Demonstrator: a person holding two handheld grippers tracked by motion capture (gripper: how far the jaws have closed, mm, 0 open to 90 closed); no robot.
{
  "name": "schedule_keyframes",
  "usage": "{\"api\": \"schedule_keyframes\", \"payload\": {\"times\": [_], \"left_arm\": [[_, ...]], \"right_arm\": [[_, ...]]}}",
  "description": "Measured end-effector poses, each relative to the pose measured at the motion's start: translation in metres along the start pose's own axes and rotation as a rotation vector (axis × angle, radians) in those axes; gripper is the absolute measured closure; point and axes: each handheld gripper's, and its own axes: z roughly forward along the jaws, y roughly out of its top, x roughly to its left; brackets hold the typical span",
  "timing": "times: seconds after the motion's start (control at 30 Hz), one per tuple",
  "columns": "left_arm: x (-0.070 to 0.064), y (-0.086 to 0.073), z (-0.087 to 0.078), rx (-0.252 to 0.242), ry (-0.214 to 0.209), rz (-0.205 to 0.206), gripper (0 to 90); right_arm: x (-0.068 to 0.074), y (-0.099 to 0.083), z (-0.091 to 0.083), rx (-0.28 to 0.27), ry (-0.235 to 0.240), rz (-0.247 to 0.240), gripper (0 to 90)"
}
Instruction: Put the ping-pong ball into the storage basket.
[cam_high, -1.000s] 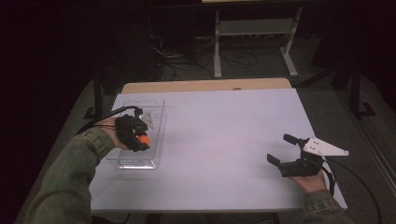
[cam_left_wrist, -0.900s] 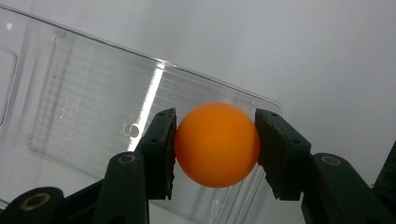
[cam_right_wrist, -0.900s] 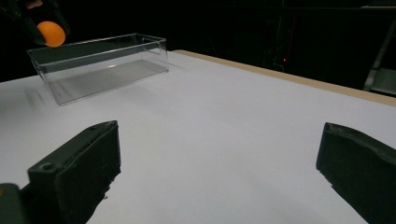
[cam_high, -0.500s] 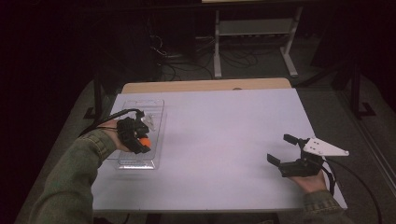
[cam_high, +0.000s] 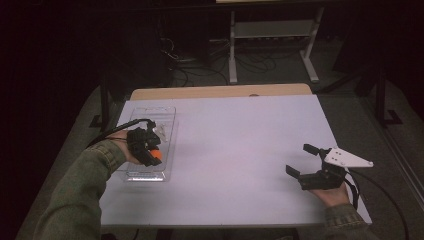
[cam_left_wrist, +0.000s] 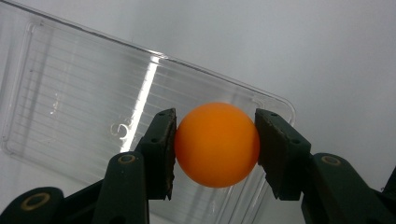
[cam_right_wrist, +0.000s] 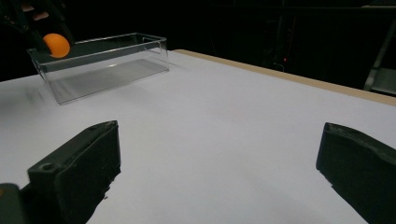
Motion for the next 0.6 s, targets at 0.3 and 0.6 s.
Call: {"api": "schedule_keyframes", "payload": {"times": [0.3, 0.6], "left_arm": [[0.002, -0.001, 0.007, 0.000, -0.010, -0.006, 50.2], [0.002, -0.001, 0.012, 0.006, -0.017, -0.005, 50.2]], "right_arm": [[0.000, 0.000, 0.000, 0.003, 0.000, 0.000, 0.0], [0.000, 0.000, 0.000, 0.005, -0.001, -0.001, 0.0]]}}
